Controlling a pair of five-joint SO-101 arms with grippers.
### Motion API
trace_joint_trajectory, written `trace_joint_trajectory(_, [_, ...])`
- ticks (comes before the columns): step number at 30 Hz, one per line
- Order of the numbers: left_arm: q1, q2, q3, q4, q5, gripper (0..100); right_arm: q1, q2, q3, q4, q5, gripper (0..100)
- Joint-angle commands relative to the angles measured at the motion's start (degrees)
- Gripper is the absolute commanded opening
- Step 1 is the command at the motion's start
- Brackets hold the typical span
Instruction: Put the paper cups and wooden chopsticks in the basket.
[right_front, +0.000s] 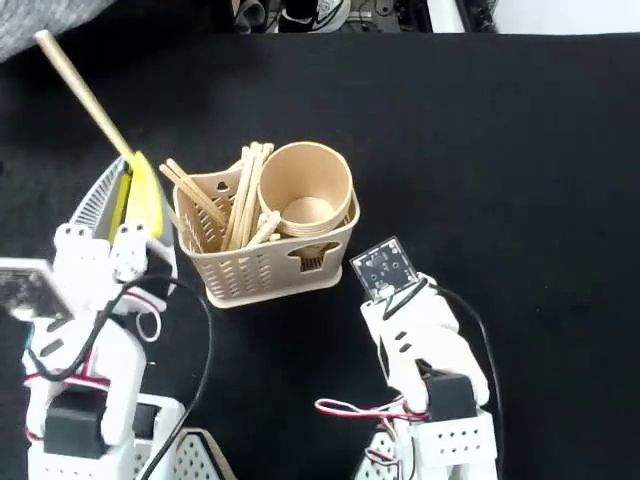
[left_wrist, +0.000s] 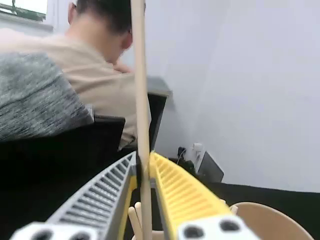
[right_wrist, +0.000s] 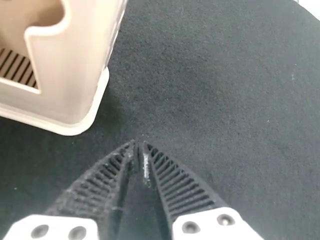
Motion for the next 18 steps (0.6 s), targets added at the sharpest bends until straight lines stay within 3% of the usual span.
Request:
trace_joint_trajectory(1, [0.7,0.1,4.5,-0.3,0.7,3,0.3,-4.6,-0.2,0.2,0.4,1.2])
trace_joint_trajectory(12, [0.7,0.0,-3.6,12.8,1.0,3,0.3,-4.6,-0.2,0.2,0.4,1.2])
trace_joint_trajectory(18, [0.7,0.0,-4.3,13.5,1.1,3,0.3,-4.6,-0.2,0.2,0.4,1.2])
